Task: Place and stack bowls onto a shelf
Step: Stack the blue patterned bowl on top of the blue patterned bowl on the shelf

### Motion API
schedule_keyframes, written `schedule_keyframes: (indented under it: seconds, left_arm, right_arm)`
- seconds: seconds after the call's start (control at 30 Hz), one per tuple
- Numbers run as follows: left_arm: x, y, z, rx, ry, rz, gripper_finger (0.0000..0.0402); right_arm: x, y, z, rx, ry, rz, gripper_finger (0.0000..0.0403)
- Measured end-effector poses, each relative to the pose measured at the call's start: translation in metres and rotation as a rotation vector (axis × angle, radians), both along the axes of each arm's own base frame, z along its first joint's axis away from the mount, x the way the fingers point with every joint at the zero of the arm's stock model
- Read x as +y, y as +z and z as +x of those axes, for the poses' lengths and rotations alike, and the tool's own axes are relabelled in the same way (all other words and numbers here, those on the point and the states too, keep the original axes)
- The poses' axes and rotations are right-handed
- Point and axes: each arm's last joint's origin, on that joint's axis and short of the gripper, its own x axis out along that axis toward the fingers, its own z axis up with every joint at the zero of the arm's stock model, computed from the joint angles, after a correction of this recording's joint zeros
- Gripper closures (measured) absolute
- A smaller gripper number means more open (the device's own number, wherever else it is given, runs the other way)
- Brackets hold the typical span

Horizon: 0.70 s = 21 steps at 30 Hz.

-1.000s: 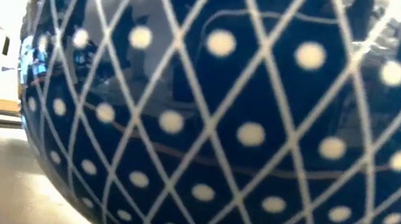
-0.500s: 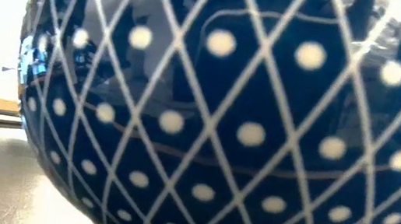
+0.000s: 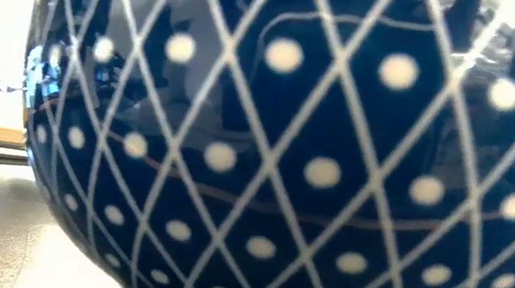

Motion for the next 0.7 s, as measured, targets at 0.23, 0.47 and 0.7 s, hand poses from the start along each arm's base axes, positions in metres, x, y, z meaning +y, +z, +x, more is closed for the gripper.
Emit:
schedule_keyframes:
  seconds: [0.23, 0.47, 0.7]
  left_arm:
    - [0.012, 0.003, 0.006, 0.012, 0.001, 0.007, 0.0401]
    - [0.037, 0.025, 0.015, -0.036, 0.131, -0.099, 0.0401]
    - [0.060, 0.036, 0.017, -0.061, 0.195, -0.137, 0.0401]
  right_arm:
    - [0.000, -0.001, -0.001, 0.015, 0.006, -0.007, 0.0225]
    - [-0.001, -0.003, -0.004, 0.052, 0.008, -0.014, 0.0225]
    - [-0.001, -0.003, -0.004, 0.061, 0.011, -0.018, 0.0225]
